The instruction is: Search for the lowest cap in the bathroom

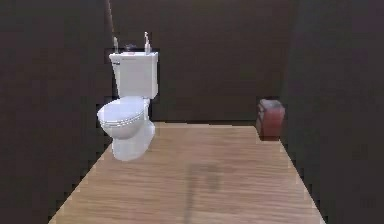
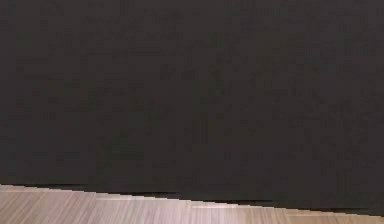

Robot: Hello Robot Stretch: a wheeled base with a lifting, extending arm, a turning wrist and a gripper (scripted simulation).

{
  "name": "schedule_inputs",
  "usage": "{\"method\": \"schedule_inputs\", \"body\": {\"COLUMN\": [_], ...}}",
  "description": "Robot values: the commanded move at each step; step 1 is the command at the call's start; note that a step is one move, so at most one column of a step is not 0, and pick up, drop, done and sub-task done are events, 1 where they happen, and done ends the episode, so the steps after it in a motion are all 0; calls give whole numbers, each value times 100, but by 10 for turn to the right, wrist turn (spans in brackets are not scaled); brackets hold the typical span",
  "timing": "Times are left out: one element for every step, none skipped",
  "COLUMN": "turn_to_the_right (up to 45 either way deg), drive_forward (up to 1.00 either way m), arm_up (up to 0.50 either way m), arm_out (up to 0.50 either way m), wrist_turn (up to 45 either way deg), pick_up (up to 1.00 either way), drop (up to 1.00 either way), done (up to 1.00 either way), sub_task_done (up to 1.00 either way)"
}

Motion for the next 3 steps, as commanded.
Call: {"method": "schedule_inputs", "body": {"turn_to_the_right": [0,0,-450], "drive_forward": [100,95,0], "arm_up": [0,0,0], "arm_out": [0,0,0], "wrist_turn": [0,0,0], "pick_up": [0,0,0], "drop": [0,0,0], "done": [0,0,0], "sub_task_done": [0,0,0]}}
